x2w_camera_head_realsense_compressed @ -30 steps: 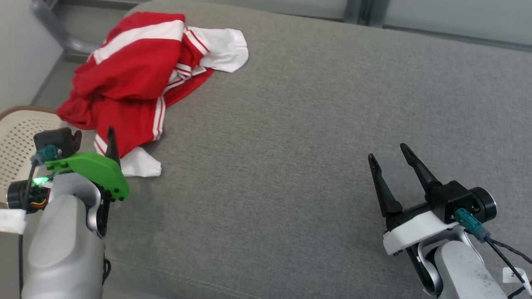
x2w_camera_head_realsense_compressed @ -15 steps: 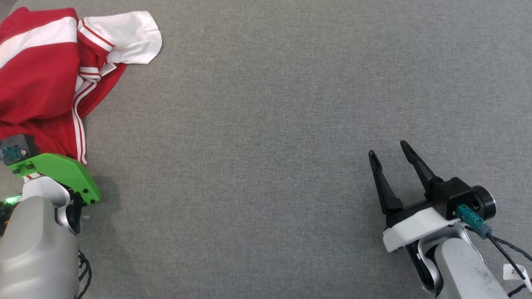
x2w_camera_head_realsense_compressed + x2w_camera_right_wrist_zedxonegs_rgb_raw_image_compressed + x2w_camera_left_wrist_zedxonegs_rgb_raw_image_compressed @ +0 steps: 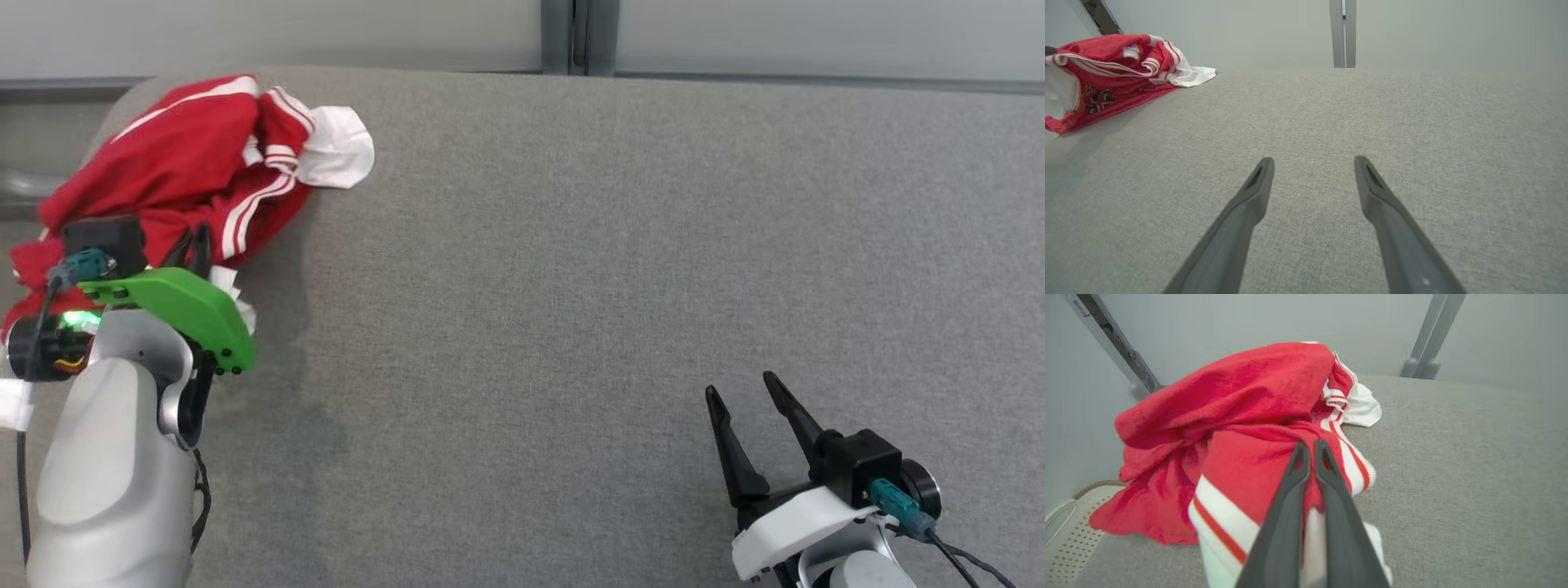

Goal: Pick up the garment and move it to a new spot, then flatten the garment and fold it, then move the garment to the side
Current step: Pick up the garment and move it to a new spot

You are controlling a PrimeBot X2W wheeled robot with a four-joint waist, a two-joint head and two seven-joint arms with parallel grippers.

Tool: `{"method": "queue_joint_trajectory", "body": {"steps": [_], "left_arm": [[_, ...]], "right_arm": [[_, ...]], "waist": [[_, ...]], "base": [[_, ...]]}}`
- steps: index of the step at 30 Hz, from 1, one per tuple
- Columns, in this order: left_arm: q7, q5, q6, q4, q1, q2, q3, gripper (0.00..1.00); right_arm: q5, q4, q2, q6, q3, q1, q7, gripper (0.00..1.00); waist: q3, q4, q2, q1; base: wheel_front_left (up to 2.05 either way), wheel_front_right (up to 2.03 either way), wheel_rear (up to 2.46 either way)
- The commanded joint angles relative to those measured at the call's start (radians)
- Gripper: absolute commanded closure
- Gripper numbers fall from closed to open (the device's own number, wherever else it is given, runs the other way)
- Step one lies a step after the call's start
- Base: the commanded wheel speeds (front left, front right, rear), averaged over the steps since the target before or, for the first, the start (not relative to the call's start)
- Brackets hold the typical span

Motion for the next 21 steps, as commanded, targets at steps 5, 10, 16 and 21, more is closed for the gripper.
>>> {"method": "queue_joint_trajectory", "body": {"steps": [5, 10, 16, 21], "left_arm": [[0.143, -0.043, -0.011, -0.385, 0.115, 0.002, -0.058, 1.00], [0.320, -0.132, -0.013, -0.775, 0.209, 0.006, -0.096, 1.00], [0.466, -0.242, -0.010, -1.095, 0.253, 0.004, -0.124, 1.00], [0.551, -0.360, -0.004, -1.254, 0.247, -0.020, -0.163, 1.00]], "right_arm": [[0.012, -0.003, 0.010, -0.001, 0.001, 0.035, -0.003, 0.00], [0.013, -0.008, 0.013, -0.001, -0.009, 0.035, -0.003, 0.00], [0.026, -0.008, 0.015, -0.001, -0.020, 0.038, -0.003, 0.00], [0.045, -0.012, 0.015, -0.001, -0.025, 0.028, -0.003, 0.00]], "waist": [[-0.165, 0.025, 0.0000, 0.0000], [-0.174, -0.033, 0.0000, 0.0000], [-0.165, -0.114, 0.0000, 0.0000], [-0.144, -0.192, 0.0000, 0.0000]], "base": [[0.00, 0.00, 0.00], [0.00, 0.00, 0.00], [0.00, 0.00, 0.00], [0.00, 0.00, 0.00]]}}
